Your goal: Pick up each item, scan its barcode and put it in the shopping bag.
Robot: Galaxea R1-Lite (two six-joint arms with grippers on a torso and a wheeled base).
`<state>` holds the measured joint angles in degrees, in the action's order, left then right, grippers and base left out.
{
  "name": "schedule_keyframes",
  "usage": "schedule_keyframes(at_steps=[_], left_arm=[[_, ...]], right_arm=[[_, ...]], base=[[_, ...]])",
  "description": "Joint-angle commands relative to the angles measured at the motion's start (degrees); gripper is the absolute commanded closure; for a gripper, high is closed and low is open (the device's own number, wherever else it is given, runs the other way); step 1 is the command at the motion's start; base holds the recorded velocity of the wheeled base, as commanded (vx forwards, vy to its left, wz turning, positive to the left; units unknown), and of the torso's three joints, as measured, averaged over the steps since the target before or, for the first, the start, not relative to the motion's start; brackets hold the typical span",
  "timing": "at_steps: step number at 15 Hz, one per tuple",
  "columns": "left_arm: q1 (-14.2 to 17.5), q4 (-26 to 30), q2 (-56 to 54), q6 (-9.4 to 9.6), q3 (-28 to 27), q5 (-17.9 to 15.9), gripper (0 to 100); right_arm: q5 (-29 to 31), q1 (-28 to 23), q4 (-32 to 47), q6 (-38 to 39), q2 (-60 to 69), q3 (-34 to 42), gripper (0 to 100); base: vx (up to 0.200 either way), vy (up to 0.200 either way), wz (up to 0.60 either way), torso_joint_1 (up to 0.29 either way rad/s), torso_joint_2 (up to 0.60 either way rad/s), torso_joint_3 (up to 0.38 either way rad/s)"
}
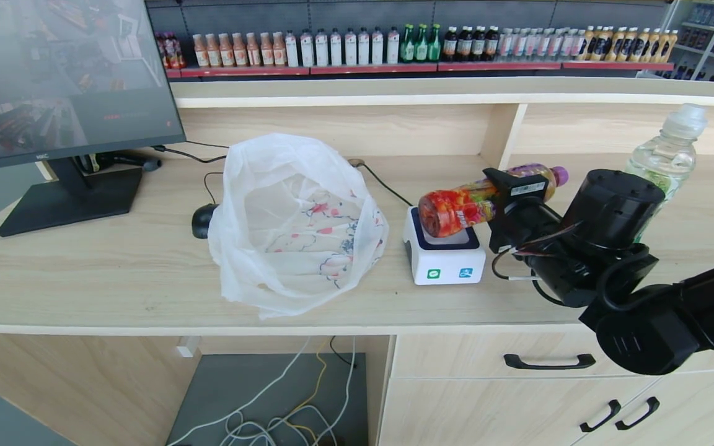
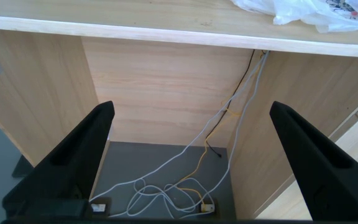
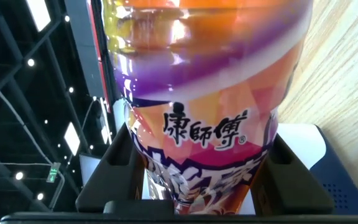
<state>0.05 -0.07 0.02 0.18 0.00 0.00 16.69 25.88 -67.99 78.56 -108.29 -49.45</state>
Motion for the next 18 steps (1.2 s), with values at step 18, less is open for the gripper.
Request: schedule_keyframes(at_steps=[18], left_arm=[[0.04,-0.01,-0.02,-0.01,0.0,0.0,0]], right_arm=[[-2.45,8.92,0.05,-22.39,13.98,0.31,100]], base=[[0.0,0.0,0.0,0.0,0.0,0.0]])
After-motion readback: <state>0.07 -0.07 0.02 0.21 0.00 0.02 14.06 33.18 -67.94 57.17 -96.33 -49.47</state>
